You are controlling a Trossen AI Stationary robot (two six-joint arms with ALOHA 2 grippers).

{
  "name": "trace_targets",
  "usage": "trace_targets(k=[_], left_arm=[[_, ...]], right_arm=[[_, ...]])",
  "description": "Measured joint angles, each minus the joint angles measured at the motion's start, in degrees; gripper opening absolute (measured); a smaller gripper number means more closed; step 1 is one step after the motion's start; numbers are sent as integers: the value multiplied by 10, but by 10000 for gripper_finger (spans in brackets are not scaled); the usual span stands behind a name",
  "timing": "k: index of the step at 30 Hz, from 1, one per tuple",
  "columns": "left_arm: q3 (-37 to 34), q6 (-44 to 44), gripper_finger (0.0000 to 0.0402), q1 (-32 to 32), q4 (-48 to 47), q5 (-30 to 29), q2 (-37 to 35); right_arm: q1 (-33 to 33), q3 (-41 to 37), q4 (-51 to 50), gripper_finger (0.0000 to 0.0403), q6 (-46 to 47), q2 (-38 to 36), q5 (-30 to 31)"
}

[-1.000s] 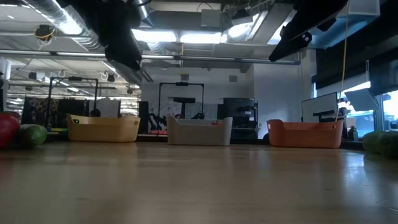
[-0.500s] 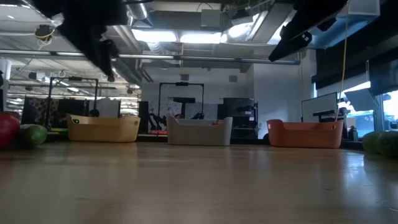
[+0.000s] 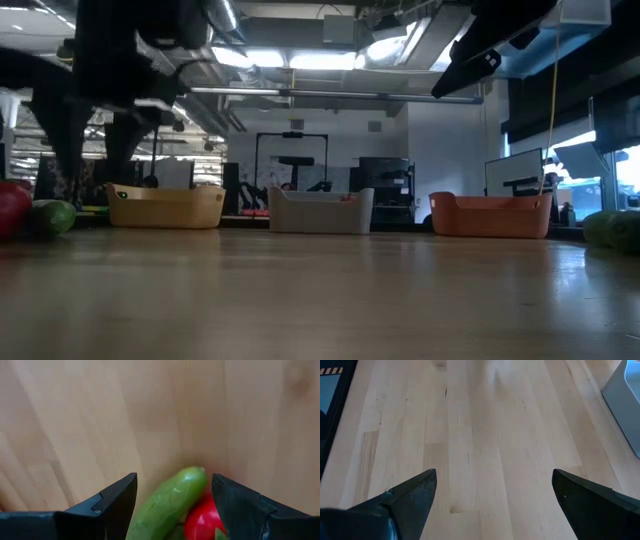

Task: Sort produce into baskets
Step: Put the cucumber into the orange bin

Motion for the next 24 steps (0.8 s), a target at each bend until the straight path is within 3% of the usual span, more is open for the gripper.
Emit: trace_targets(k=[9, 24], left_arm=[[0, 1, 251, -2, -32, 0, 78], [-35, 28, 243, -2, -26, -6, 127]], right_arm=[[0, 0, 0, 386, 0, 0, 0], [0, 0, 0, 386, 0, 0, 0]])
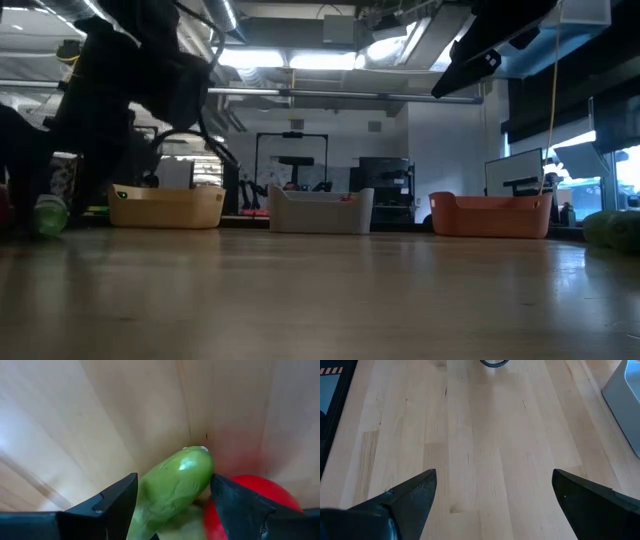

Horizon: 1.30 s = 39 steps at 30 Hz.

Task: Sort produce into baskets
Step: Put the cucumber into the orange bin

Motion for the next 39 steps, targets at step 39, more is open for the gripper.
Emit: trace_targets(k=[39], left_arm=[[261, -39, 89, 0, 217, -5, -13]], right_arm=[[0, -10, 66, 386, 5, 0, -10]])
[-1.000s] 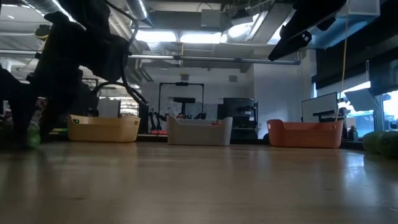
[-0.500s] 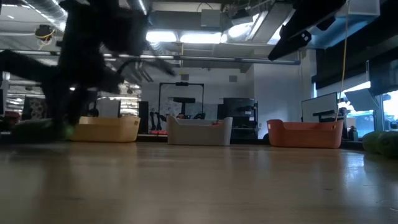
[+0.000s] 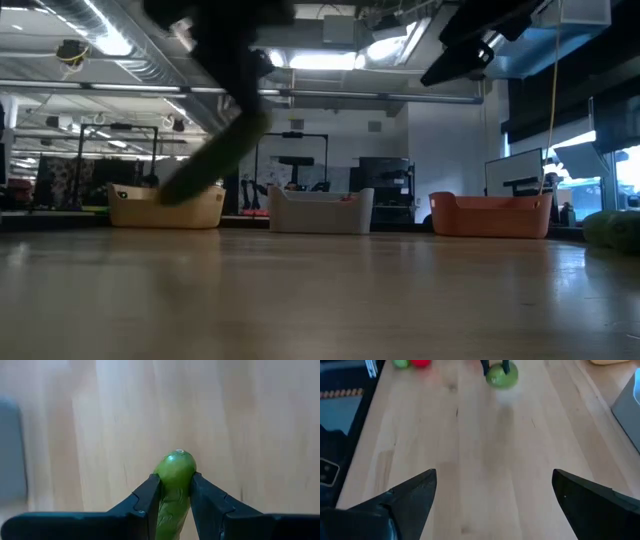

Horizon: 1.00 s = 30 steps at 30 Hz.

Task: Sort produce into baskets
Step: Put the cucumber into the orange bin

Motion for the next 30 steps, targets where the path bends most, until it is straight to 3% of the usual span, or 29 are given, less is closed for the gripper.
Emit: trace_targets(k=[11, 20, 26, 30], left_arm=[[-40, -23, 93, 0, 297, 0, -1], [-87, -57, 93, -7, 526, 0, 2], [-99, -64, 94, -12, 580, -1, 2], [-99, -66, 96, -16, 574, -1, 2]], right_arm=[[0, -61, 124, 386, 11, 13, 26], [0, -85, 222, 386, 10, 70, 47], [0, -84, 309, 376, -6, 106, 47], [0, -84, 322, 323, -6, 105, 52]])
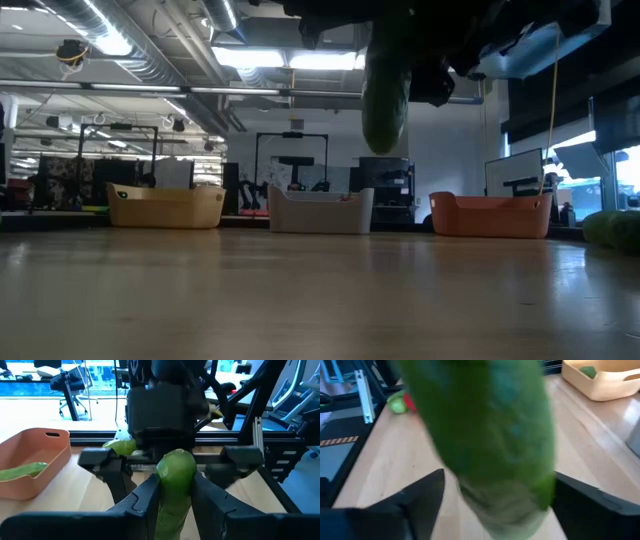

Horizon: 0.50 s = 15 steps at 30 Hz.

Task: Sort produce into baskets
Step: Put the cucumber into the orange bin

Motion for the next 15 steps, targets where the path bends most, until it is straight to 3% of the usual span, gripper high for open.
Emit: trace_targets(k=[8, 15], left_arm=[[0, -19, 117, 0, 2, 4, 0], [0, -27, 179, 15, -61, 8, -16]], right_arm=[[0, 0, -5, 136, 0, -3, 8], [0, 11, -64, 124, -16, -27, 29]])
